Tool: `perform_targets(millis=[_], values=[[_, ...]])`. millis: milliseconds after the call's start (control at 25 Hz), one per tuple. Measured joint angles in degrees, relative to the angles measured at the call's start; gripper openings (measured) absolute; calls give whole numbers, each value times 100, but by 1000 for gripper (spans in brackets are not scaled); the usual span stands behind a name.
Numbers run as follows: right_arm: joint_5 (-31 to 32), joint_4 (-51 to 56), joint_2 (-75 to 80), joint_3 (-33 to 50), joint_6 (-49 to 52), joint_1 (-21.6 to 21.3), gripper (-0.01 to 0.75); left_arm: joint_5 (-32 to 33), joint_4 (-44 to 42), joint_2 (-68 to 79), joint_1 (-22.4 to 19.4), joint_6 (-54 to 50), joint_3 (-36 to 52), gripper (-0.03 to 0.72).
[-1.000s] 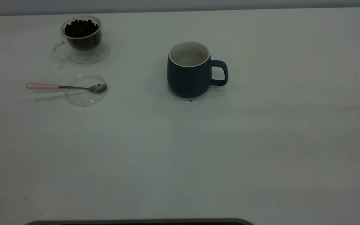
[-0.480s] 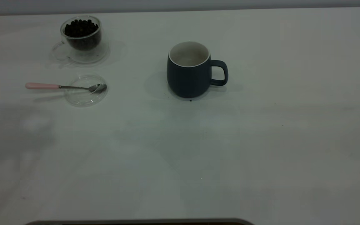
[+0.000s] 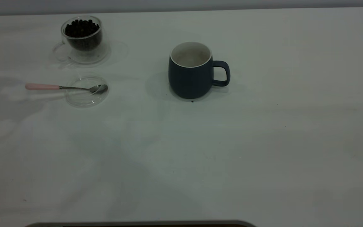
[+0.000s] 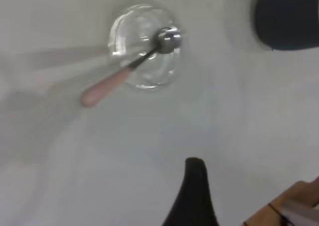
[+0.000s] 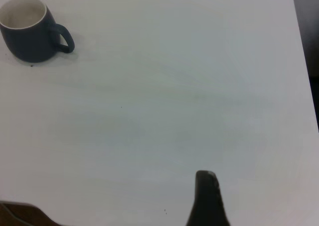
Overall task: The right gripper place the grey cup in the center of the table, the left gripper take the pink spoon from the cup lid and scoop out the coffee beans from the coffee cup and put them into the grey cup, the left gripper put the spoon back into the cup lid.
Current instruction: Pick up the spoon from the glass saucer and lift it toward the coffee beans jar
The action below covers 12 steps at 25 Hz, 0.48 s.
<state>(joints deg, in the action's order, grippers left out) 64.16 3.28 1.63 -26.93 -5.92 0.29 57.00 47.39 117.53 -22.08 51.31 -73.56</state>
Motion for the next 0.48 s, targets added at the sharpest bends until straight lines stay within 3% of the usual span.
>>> perform_targets(millis=[480], values=[[0, 0, 0, 0, 0, 0, 590, -14, 325, 1282, -974, 1115, -144, 721]])
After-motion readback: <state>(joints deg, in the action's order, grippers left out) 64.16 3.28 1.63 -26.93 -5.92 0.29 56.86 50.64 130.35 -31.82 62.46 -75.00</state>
